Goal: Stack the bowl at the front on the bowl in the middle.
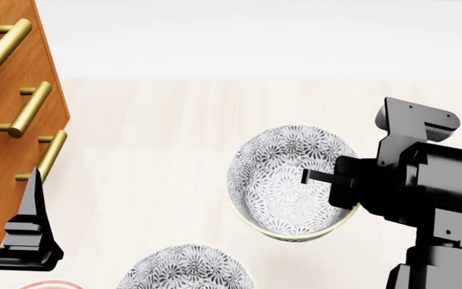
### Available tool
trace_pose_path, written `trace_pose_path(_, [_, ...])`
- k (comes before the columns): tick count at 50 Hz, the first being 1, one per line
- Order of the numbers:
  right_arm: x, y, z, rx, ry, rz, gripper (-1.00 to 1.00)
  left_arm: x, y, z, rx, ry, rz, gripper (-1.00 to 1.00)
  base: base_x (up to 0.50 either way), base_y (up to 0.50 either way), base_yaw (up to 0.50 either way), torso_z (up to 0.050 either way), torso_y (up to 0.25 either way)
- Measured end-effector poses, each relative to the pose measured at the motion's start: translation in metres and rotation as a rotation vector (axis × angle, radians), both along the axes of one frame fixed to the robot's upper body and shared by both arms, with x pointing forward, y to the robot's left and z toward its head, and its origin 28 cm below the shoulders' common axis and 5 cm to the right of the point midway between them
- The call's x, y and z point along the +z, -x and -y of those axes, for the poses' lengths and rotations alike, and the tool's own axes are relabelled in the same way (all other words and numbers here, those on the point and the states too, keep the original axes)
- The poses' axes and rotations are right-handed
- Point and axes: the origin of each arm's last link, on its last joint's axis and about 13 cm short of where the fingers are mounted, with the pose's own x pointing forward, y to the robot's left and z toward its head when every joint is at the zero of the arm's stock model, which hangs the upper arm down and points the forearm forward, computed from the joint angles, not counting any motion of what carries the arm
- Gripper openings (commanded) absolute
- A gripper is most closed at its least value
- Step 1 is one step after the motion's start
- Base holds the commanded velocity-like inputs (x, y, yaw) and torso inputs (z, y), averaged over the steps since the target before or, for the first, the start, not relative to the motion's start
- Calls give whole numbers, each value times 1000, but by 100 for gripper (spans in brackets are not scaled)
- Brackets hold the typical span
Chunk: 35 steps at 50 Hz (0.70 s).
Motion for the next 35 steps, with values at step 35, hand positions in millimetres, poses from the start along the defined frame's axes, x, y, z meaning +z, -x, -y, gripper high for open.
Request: trace_pose_path(35, [66, 91, -32, 313, -9, 158, -100, 2, -3, -3, 20, 16, 9, 100, 0, 0, 0, 0, 0])
